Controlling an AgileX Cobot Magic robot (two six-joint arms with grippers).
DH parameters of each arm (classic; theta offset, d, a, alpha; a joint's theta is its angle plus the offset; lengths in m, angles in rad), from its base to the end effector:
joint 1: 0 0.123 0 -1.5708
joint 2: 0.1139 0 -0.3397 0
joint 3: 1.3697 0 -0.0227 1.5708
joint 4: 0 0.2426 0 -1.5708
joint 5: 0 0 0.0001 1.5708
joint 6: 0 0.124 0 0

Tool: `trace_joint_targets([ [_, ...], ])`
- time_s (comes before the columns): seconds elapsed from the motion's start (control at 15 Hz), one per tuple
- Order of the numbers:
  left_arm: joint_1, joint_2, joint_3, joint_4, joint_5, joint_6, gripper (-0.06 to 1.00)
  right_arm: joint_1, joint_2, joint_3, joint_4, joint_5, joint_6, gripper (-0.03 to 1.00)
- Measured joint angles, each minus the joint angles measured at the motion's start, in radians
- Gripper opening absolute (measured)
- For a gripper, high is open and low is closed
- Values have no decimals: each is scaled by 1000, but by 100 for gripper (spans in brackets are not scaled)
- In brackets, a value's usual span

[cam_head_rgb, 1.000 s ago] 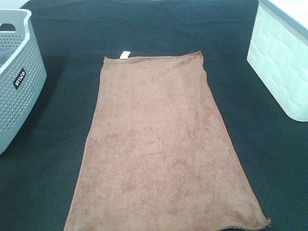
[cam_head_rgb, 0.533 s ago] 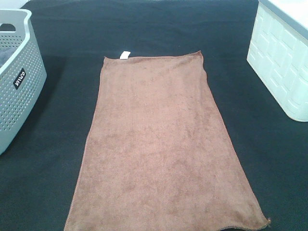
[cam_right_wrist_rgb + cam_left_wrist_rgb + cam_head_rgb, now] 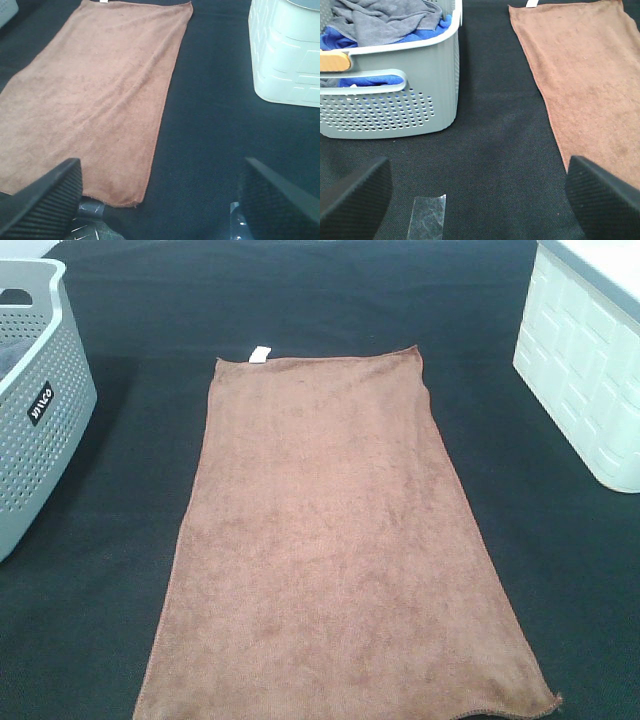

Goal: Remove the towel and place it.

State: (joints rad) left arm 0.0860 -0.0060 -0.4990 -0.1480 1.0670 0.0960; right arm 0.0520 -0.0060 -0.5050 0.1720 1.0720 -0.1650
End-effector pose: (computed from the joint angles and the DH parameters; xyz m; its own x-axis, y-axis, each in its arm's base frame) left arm -0.0380 -0.0194 0.2580 -0.4505 -0.0148 -0.8927 0.0404 0.9985 -0.0370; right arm -0.0416 0.0165 0.2596 -0.4334 -0.1037 -0.8952 -0.2217 0.9751 -0.0057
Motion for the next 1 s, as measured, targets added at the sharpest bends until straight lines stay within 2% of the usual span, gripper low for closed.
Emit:
trace_joint_targets([
  [0.67,0,0,1,0,-17,-2,88,0,0,4,-5,-9,-5,77],
  [1.0,0,0,1,60,-17,-64,88,0,0,4,-4,-10,-5,77],
])
